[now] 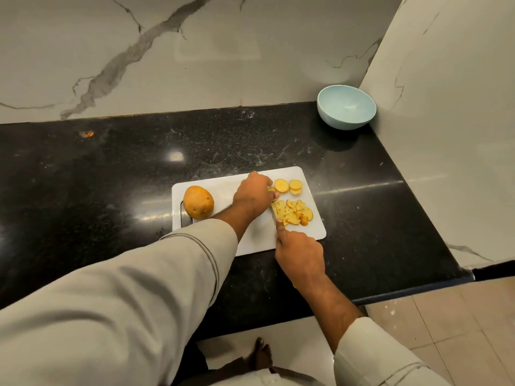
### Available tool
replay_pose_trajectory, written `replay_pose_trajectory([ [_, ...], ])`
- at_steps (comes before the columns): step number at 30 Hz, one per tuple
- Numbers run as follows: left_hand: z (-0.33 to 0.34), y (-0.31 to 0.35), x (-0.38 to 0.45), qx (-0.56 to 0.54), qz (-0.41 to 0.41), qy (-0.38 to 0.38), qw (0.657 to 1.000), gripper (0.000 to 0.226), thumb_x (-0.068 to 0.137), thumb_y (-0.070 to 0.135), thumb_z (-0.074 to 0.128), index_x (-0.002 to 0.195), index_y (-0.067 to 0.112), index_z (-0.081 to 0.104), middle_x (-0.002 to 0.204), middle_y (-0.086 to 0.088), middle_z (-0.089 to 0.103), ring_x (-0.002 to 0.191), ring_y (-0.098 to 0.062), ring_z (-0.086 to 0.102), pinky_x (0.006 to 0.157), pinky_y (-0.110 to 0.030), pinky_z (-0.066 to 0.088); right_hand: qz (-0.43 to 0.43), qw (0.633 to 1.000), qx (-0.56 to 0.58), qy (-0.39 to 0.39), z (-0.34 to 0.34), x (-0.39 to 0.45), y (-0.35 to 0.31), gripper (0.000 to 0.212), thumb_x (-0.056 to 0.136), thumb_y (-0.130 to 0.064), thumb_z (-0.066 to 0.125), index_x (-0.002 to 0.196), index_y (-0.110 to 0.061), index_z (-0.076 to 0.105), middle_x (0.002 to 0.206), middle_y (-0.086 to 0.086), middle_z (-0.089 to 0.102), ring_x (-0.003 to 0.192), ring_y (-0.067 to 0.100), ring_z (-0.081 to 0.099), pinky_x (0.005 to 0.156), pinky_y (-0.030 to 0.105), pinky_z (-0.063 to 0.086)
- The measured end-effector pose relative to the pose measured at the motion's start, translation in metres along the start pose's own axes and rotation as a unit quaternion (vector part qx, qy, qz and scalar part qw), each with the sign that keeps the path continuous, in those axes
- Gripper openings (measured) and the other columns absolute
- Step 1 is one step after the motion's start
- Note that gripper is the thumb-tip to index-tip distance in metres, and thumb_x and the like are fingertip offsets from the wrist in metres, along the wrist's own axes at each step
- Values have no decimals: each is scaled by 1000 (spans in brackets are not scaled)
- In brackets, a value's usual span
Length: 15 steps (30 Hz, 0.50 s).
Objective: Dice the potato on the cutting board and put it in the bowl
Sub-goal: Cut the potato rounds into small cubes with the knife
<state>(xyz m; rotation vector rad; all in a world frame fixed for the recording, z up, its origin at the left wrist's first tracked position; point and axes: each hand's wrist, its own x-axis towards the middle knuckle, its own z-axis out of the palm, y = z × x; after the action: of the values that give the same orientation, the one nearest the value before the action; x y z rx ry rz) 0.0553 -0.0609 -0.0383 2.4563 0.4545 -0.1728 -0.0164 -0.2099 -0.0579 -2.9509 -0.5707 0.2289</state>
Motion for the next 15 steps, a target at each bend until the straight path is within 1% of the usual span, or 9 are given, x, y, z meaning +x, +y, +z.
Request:
replay_pose_trajectory([
  [2,1,1,0,8,-4,12,1000,43,84,37,70,122,20,63,126,-5,50,114,-25,53,92,-35,46,-4,1000,10,2,-1,-2,1,46,101,-28,36,147,-33,34,87,1,67,75,24,65,58,31,46],
  [4,1,3,-1,16,-2,27,1000,38,83,34,70,118,19,65,122,-4,52,110,-24,55,87,-34,48,-11,1000,10,2,-1,-4,0,46,101,-29,35,147,-32,34,86,1,66,74,23,65,59,32,49],
  [6,-1,5,-2,44,7,32,999,32,83,29,66,112,16,67,117,-5,55,103,-24,57,82,-33,48,-17,1000,4,2,-1,-6,0,46,101,-29,35,147,-31,33,86,1,66,73,23,64,57,31,46],
  [8,-5,6,-4,80,10,26,996,28,84,25,63,109,13,67,113,-7,57,99,-25,58,79,-33,49,-19,1000,7,2,-2,-7,-1,46,101,-29,34,147,-31,33,87,1,66,73,23,64,57,32,44],
  [12,-16,-11,-12,76,-12,30,997,28,86,21,61,111,12,66,115,-8,57,101,-26,58,83,-33,48,-24,999,18,11,-4,-10,-1,46,102,-34,33,148,-31,32,85,1,65,73,21,64,59,33,49],
  [15,-15,-32,-36,54,-6,25,998,30,86,19,62,115,15,67,118,-7,56,105,-26,57,88,-34,48,-19,998,55,24,-6,-11,-3,45,101,-37,36,146,-31,37,86,1,66,75,20,64,62,32,50],
])
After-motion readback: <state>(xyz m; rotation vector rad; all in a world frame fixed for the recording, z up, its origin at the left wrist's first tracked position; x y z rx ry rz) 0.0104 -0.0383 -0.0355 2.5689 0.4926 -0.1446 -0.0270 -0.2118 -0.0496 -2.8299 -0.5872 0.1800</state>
